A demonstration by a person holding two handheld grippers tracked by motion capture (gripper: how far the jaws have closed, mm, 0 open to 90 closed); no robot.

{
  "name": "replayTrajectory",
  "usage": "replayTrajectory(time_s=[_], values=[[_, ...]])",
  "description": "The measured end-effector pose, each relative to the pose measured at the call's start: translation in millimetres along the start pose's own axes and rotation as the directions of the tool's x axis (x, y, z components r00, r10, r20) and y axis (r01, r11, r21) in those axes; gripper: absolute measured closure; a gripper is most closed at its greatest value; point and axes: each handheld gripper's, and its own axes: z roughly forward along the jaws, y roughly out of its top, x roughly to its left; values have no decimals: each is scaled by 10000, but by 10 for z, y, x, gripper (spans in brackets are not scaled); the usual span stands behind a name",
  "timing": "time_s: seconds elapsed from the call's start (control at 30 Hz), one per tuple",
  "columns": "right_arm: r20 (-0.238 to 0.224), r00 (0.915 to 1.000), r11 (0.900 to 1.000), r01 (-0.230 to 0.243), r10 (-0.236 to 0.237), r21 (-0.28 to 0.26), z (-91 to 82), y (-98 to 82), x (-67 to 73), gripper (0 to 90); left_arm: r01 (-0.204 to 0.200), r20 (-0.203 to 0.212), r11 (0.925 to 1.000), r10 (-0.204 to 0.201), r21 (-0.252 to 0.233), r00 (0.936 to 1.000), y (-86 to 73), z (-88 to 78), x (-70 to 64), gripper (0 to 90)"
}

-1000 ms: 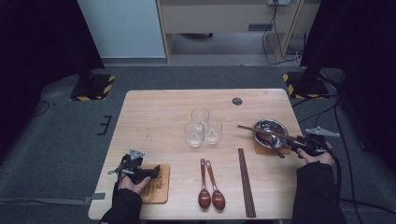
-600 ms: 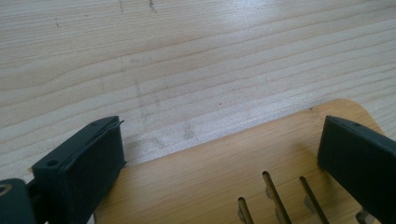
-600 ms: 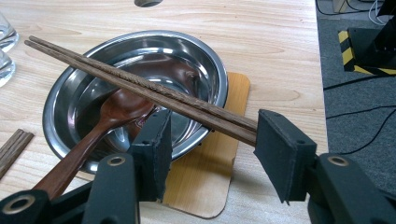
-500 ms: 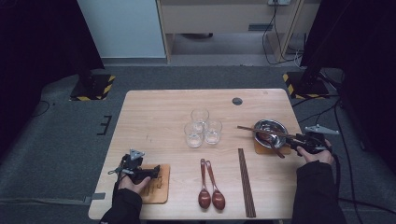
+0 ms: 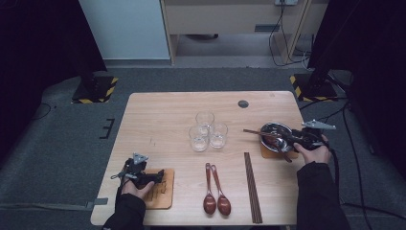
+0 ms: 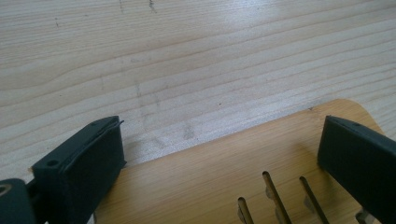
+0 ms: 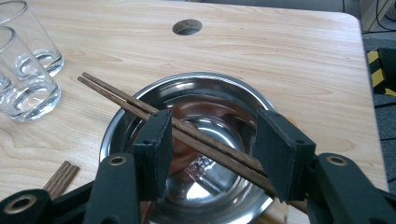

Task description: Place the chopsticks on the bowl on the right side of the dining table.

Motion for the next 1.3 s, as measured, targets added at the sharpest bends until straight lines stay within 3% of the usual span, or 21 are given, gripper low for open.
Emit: replayTrajectory(time_s=[1.03, 1.3], values=[[566, 9981, 9980, 200, -234, 602, 413, 109, 60, 434, 46, 20, 10000, -46, -1, 10000, 2, 4, 1, 0], [737, 9973, 9985, -1, -40, 553, 466, 104, 52, 424, 46, 18, 10000, -46, -4, 10000, 2, 4, 0, 0]])
